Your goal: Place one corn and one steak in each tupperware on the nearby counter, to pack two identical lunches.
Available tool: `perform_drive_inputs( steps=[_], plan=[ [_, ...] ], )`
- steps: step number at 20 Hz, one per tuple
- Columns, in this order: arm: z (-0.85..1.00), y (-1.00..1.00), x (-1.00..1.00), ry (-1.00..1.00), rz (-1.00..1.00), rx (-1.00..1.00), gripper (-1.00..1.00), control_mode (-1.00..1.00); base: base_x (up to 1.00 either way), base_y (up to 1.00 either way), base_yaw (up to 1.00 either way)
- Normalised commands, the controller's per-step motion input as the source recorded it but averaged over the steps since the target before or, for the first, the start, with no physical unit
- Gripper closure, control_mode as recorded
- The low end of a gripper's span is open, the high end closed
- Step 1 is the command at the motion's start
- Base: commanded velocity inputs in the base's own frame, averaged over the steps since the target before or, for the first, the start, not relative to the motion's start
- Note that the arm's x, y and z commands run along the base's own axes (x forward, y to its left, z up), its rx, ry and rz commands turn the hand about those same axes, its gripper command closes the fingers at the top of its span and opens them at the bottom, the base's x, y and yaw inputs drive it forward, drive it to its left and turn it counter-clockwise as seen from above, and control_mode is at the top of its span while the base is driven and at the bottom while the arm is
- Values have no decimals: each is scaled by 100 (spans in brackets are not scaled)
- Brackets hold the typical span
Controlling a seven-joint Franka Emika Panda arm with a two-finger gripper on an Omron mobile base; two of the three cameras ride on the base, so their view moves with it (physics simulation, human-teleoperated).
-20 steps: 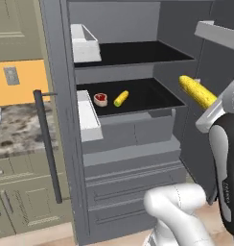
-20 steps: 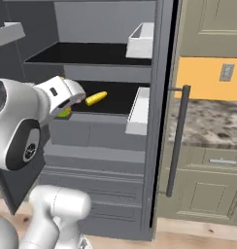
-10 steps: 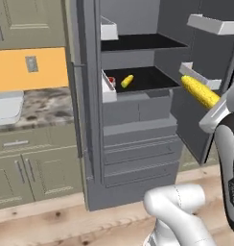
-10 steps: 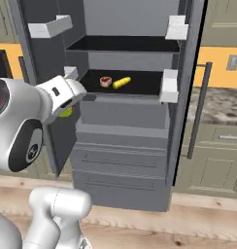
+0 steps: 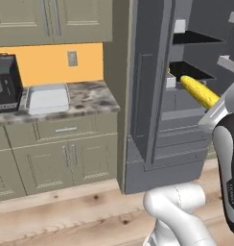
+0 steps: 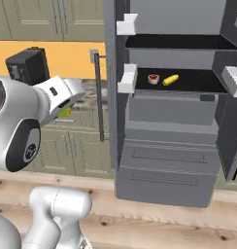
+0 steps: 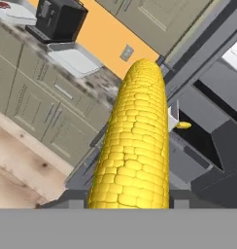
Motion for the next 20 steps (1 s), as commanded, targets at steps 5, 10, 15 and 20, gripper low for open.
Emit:
perform_drive_inputs(
  steps=[5, 10, 15, 20],
  plan=[
    [0, 0, 0, 0, 0, 0, 100, 100, 3, 100, 0],
    [0, 0, 0, 0, 0, 0, 100, 100, 54, 99, 0],
    [0, 0, 0, 0, 0, 0, 100, 100, 98, 50, 0],
    [0, 0, 0, 0, 0, 0, 100, 100, 92, 24, 0]
  ],
)
